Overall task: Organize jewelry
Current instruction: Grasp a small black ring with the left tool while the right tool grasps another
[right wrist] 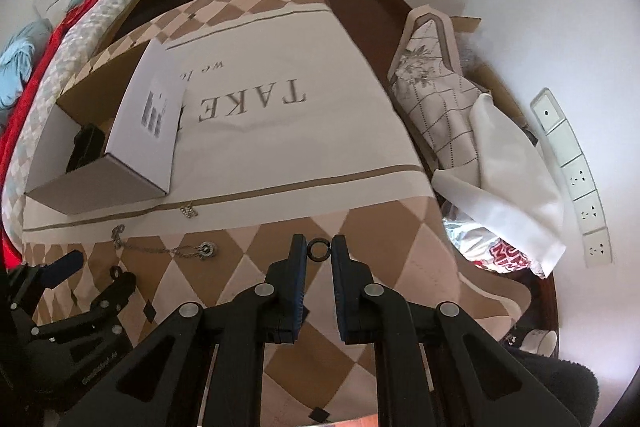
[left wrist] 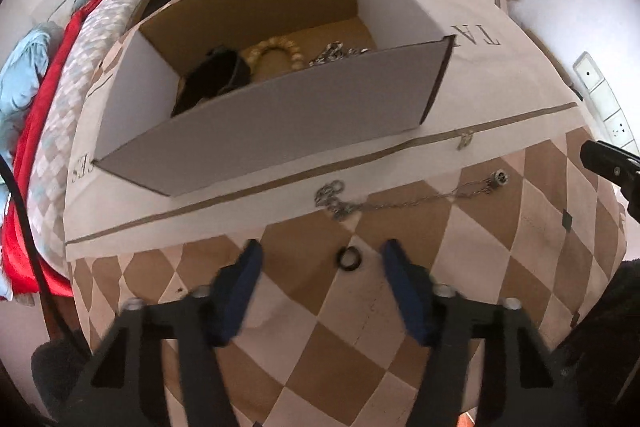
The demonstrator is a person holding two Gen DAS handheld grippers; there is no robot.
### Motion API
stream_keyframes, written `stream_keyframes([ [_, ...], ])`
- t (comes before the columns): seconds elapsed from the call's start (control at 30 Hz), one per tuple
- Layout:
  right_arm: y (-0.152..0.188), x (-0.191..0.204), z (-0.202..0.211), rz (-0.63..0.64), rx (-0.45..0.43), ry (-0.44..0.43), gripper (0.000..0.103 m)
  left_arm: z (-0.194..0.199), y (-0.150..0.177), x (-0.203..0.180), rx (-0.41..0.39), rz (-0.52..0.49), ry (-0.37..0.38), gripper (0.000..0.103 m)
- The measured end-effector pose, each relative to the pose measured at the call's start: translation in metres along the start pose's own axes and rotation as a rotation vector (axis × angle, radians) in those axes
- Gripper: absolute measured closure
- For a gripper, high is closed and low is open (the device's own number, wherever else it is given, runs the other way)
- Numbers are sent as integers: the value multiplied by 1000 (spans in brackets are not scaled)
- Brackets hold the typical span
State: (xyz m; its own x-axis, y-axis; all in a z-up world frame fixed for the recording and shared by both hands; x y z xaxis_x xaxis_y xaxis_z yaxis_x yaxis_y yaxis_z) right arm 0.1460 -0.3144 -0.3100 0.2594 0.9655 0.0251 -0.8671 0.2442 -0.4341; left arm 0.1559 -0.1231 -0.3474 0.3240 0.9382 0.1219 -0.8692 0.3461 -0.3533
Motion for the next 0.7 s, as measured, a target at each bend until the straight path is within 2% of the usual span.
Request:
stream_keyframes([
  [0.07,-1,-4,2,-2,-4,1,90,0,-1,-4,-1,-3,14,91],
  [0.1,-2,-4,2,-3,-6,1,90,1,-1,-5,-1,-12,14,95],
  [0.4,-17,-1,21,-22,-53,-29,90,20,-8,-1,-62,-29,5,95],
  [0.53,-27,14,40,-12,-89,-71,90,41,-19,16,-110,-16,-6,95],
  [0.7,-52,45,76,24,-164,-141,90,85,-43,57,-200,30,-40,95],
])
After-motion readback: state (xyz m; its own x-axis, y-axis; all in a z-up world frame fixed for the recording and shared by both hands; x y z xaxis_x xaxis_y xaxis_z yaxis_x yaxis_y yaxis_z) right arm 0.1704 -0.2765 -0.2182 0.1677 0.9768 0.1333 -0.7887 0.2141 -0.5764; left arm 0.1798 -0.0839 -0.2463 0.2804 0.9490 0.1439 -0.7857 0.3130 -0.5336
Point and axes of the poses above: each gripper's, at about its wrist camera, not at the fingertips, and z roughly against the way its jaws point, x to its left, y to its underside, the point moved 10 cm from there along -z, roughly the way its jaws point, and after that the axes turned 4 degrees about -x, right-handed, at the moved point
